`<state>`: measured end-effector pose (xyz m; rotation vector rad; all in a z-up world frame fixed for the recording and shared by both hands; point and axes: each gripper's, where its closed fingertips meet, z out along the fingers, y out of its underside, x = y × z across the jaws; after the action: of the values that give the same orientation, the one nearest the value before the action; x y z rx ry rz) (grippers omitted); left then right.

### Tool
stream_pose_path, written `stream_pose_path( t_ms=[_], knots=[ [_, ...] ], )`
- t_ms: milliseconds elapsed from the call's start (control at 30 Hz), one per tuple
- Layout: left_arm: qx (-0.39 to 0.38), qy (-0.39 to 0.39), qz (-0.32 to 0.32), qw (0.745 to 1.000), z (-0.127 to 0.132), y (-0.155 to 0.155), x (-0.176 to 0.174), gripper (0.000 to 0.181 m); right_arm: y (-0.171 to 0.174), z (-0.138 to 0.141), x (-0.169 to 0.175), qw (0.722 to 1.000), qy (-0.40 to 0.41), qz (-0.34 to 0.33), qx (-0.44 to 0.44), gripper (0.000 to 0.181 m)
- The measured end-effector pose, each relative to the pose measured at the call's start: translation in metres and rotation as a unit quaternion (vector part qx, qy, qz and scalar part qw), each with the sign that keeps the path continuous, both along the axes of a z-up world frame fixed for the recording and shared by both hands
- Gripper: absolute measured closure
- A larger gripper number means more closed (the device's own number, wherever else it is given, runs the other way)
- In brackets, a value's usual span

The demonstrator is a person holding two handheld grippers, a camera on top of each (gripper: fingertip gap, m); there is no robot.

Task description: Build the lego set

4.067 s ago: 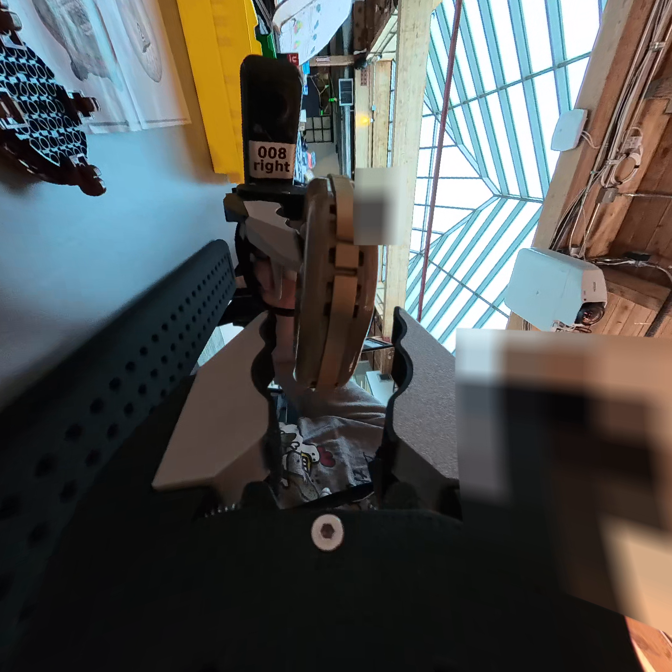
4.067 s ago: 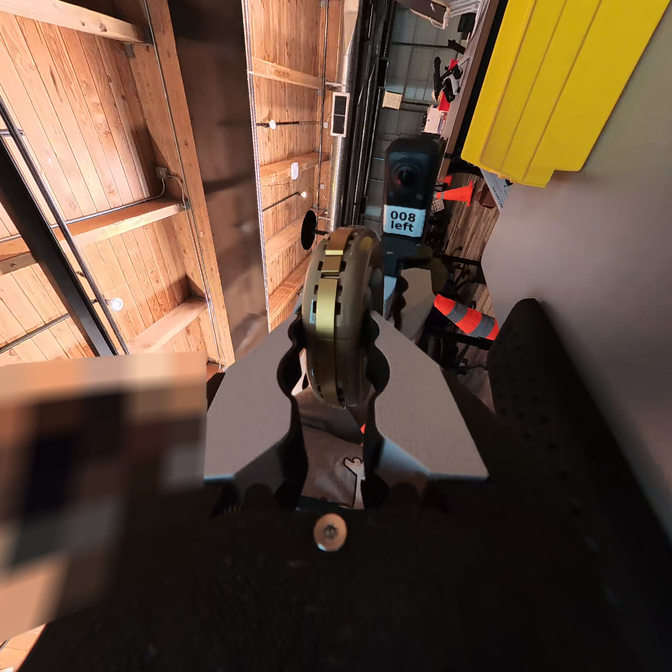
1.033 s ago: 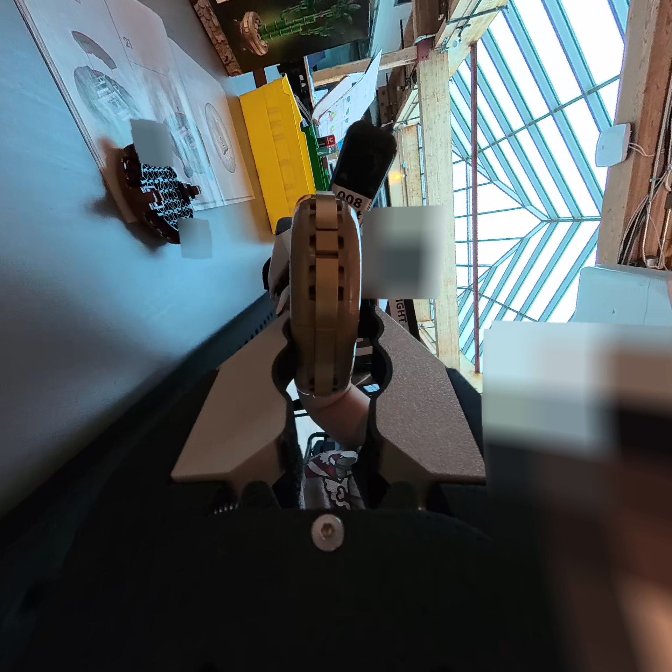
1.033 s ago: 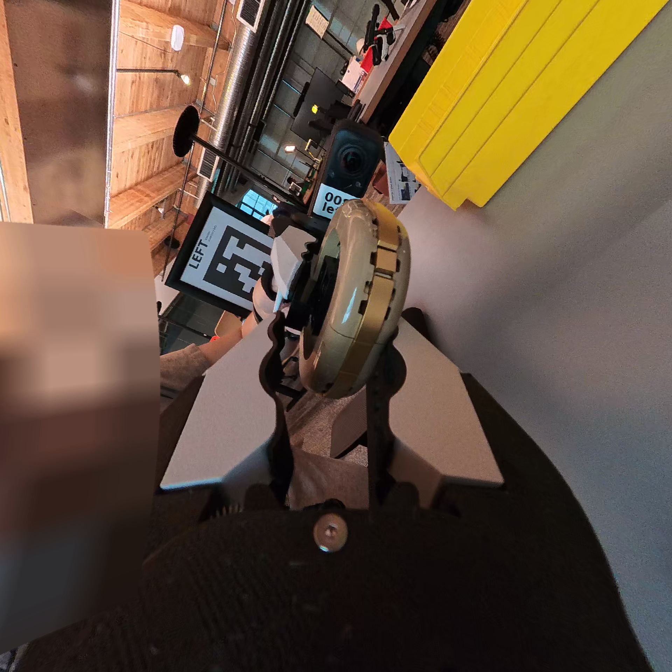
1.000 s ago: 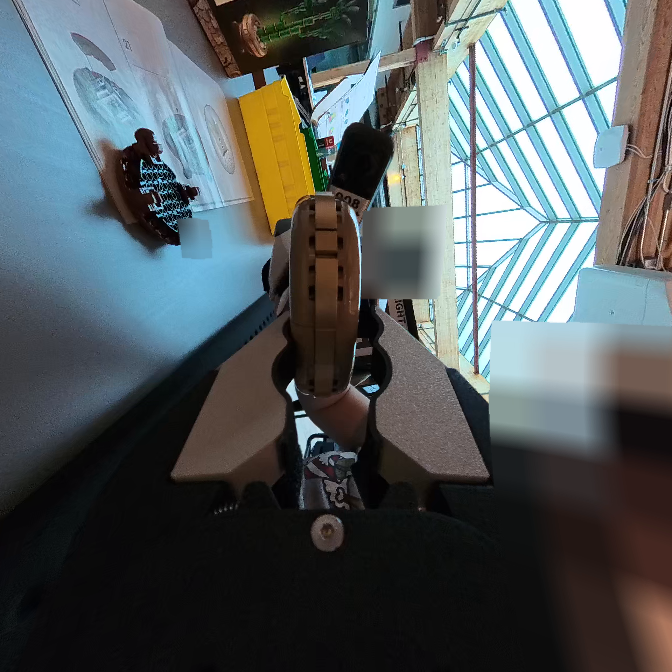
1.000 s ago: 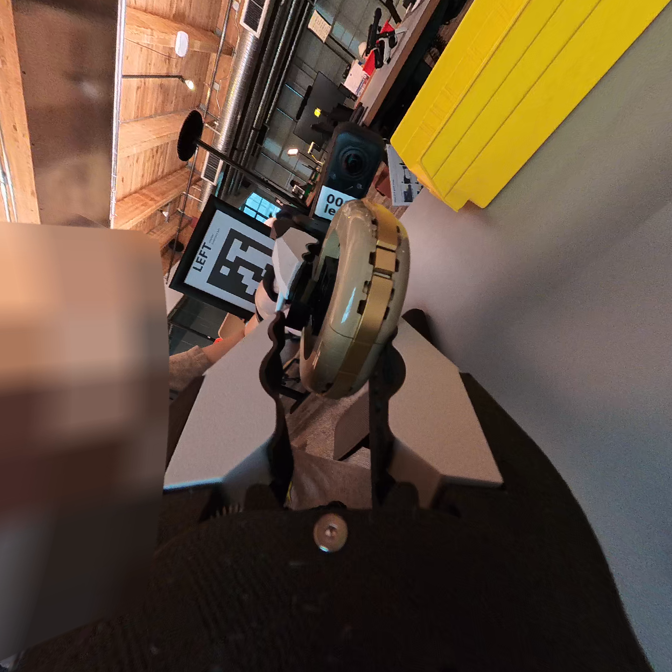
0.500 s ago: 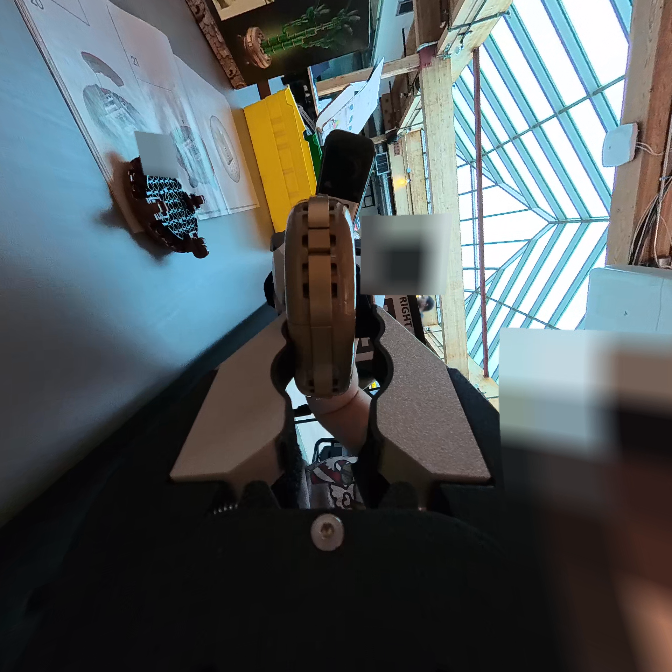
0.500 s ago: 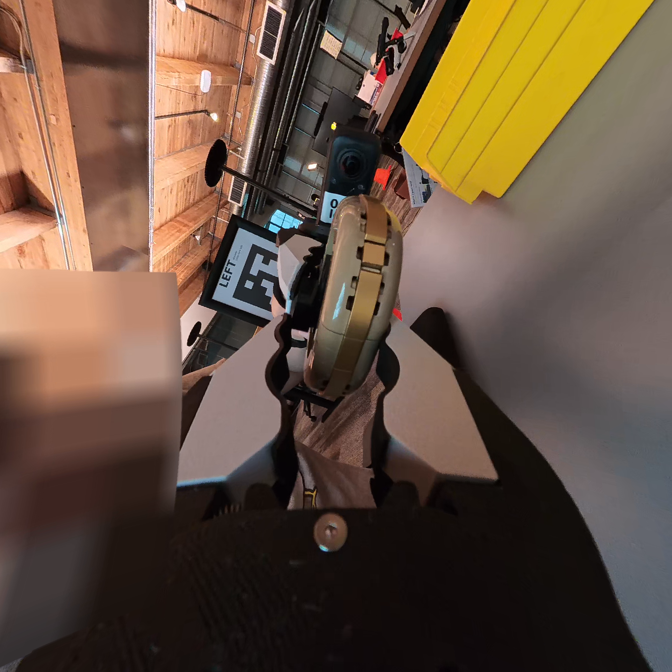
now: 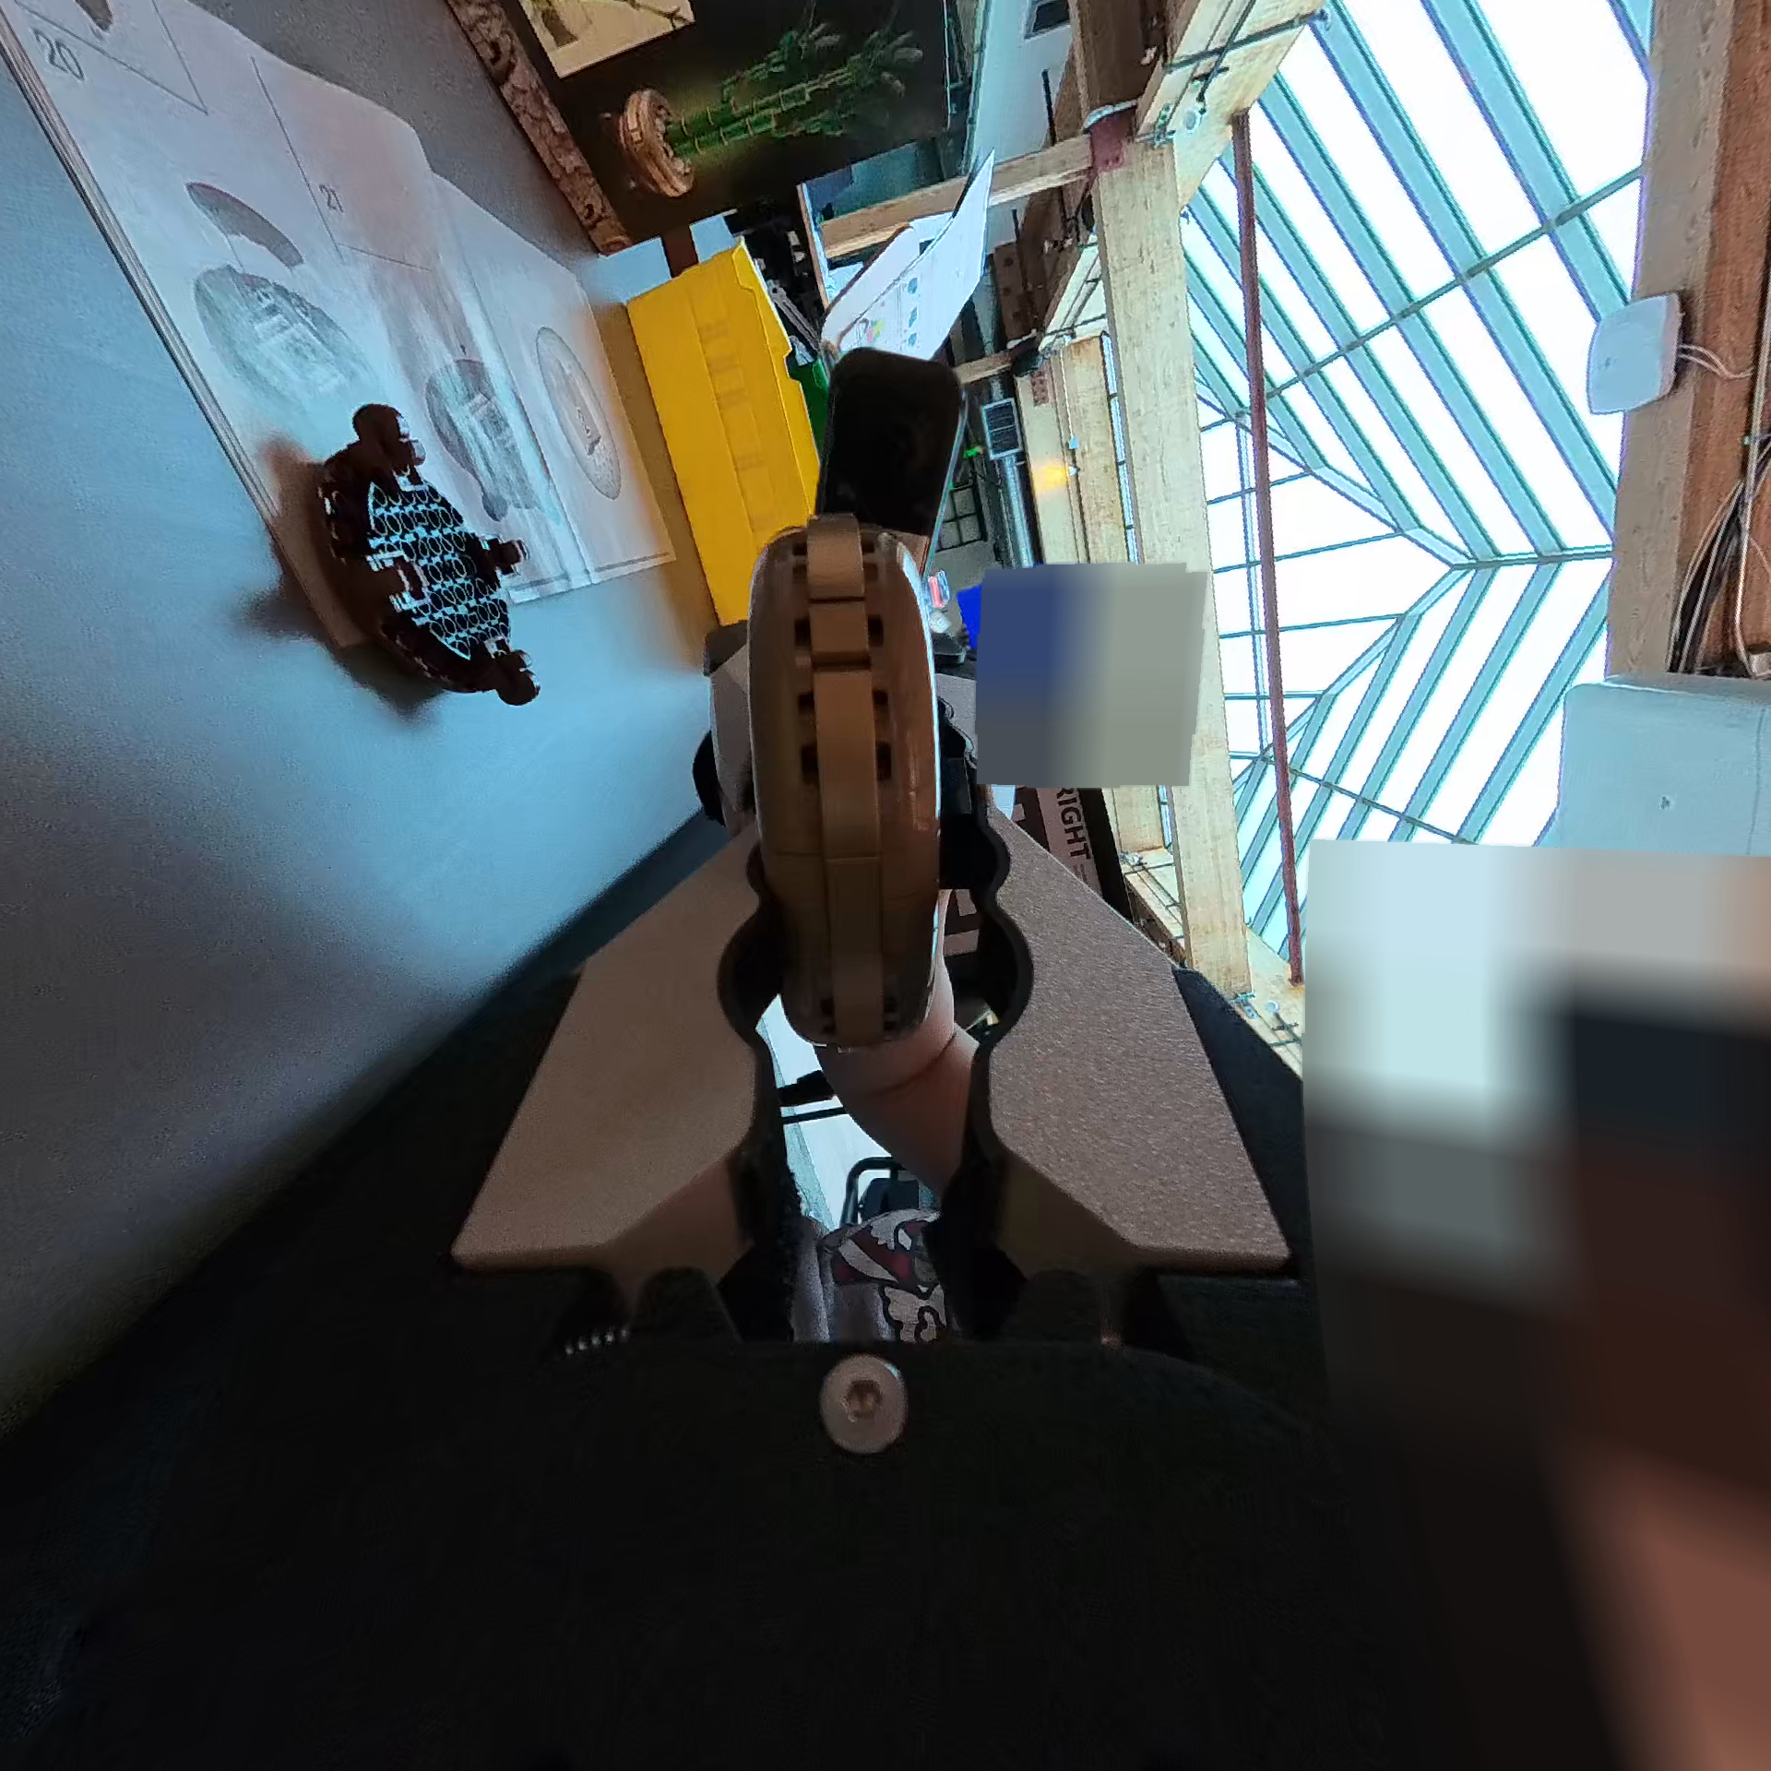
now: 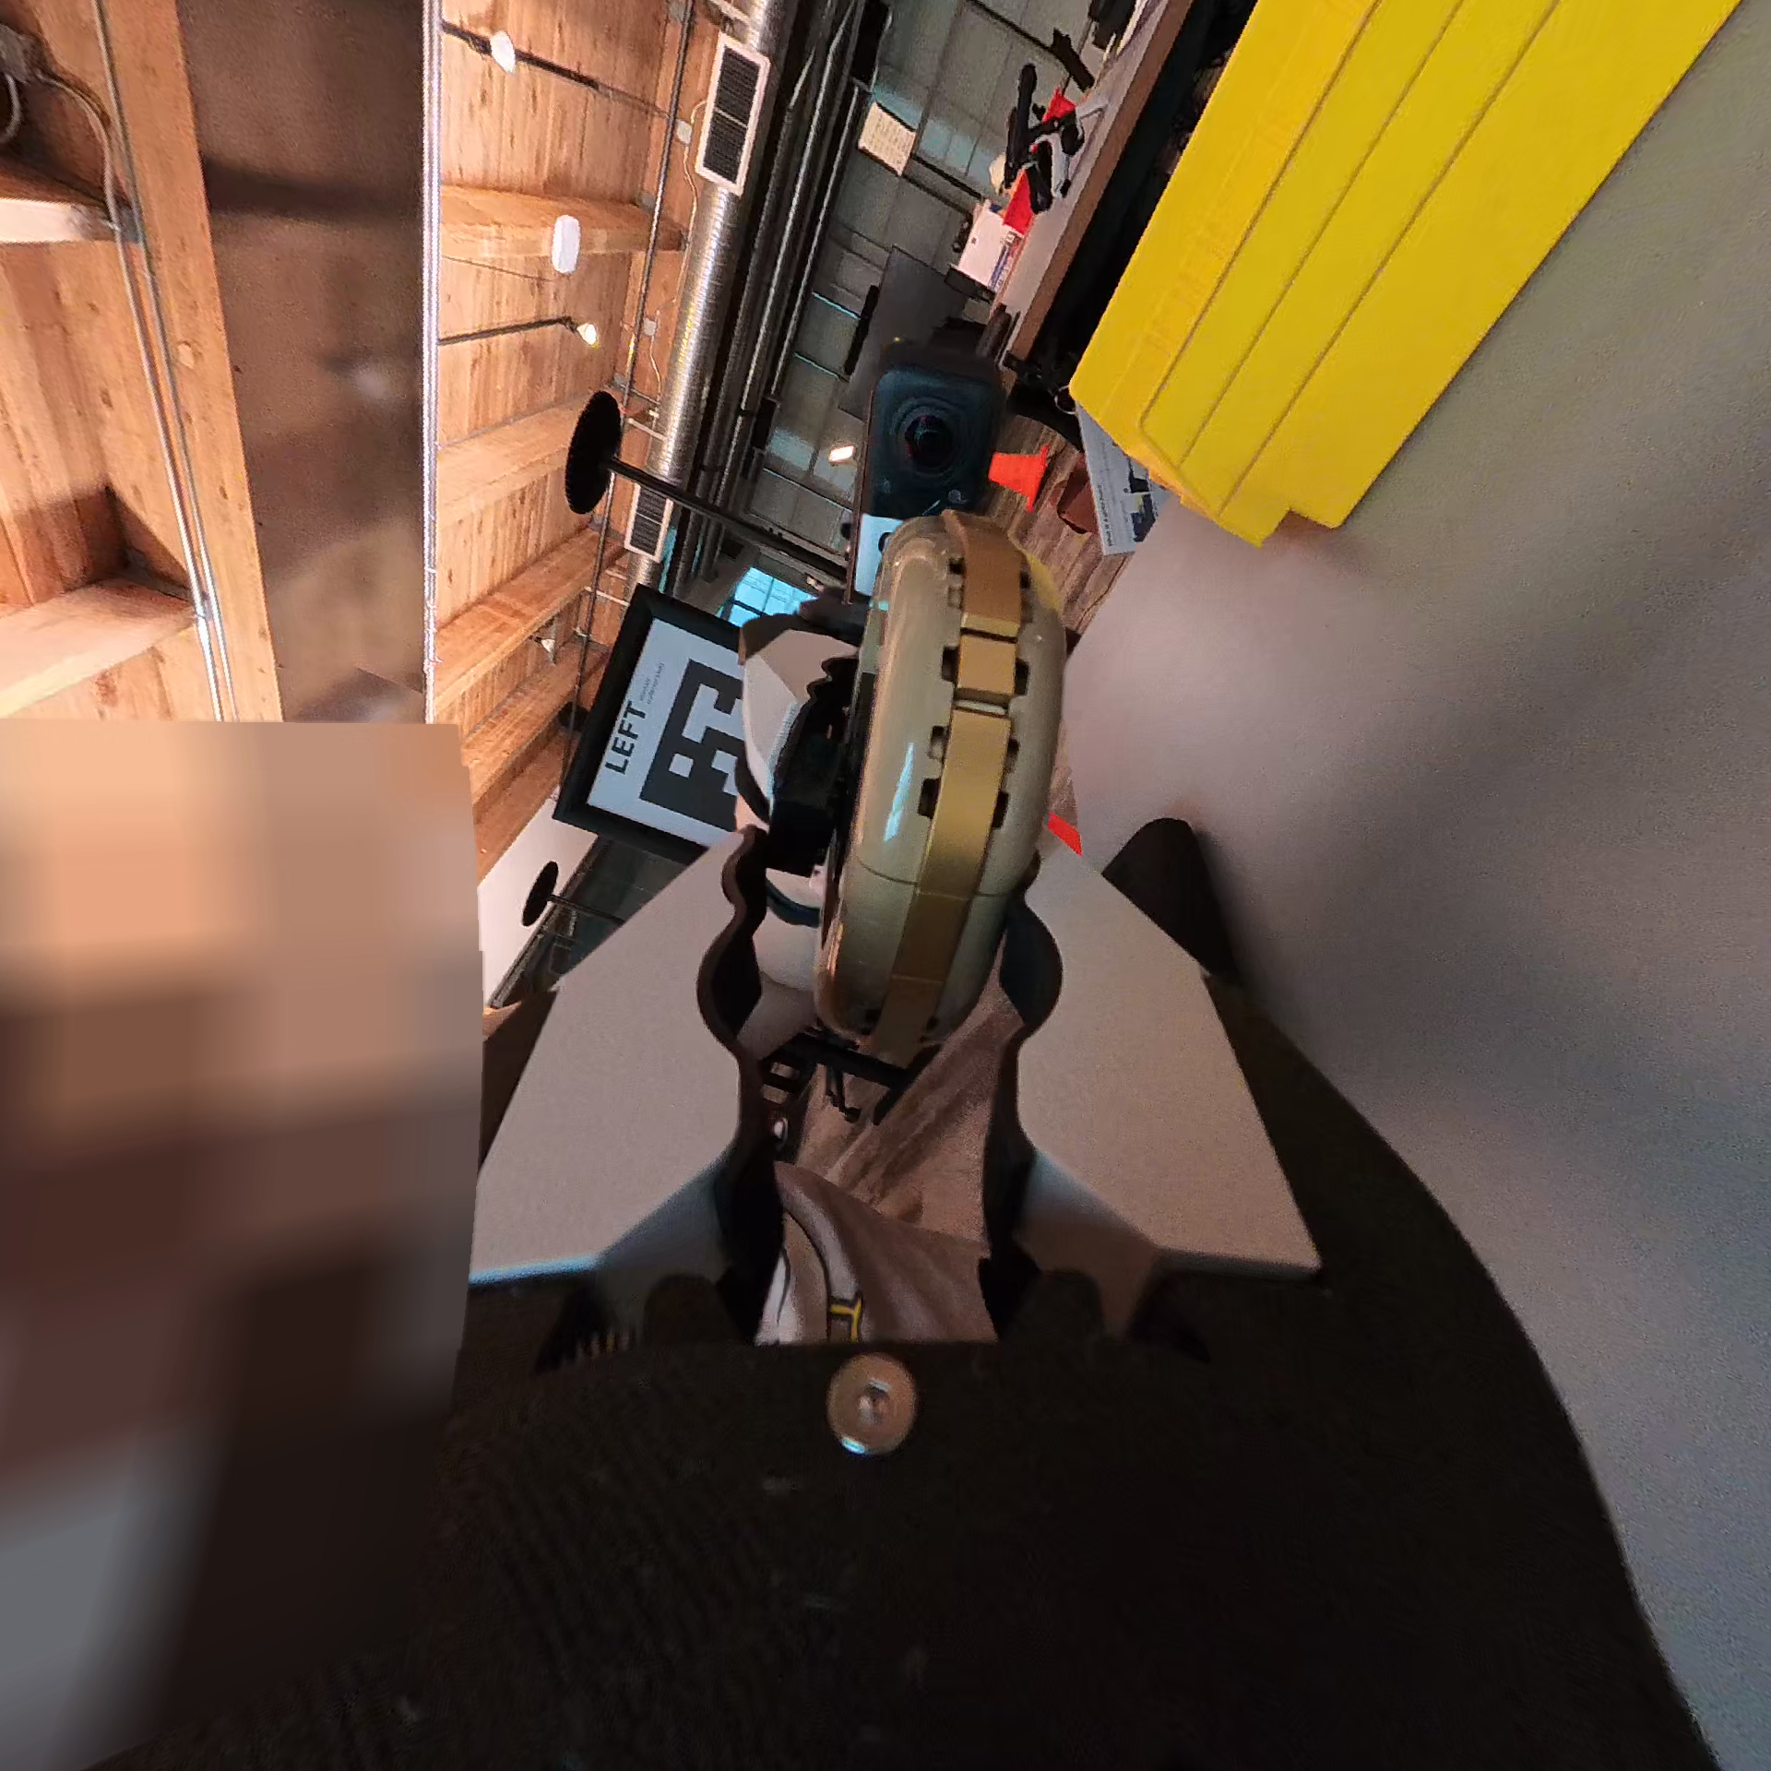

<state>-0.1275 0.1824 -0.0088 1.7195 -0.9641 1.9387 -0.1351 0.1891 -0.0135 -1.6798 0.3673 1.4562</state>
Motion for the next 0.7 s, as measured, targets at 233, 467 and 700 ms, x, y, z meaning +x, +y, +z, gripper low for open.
stream_pose_path(
  t_ms=[233,467,700],
  knots=[
    [0.017,0.002,-0.001,1.000,-0.0013,-0.0028,-0.0002,0.146,0.0026,0.0023,0.0051,0.999,0.035,-0.006,0.002,0.138],
    [0.007,0.001,-0.002,1.000,0.0002,-0.0023,0.0007,0.146,0.0041,0.0027,0.0057,1.000,0.017,-0.011,-0.007,0.134],
    [0.009,0.004,-0.001,1.000,-0.0007,-0.0027,0.0011,0.145,0.0036,0.0015,0.0064,1.000,0.019,-0.009,-0.012,0.140]
  ],
)
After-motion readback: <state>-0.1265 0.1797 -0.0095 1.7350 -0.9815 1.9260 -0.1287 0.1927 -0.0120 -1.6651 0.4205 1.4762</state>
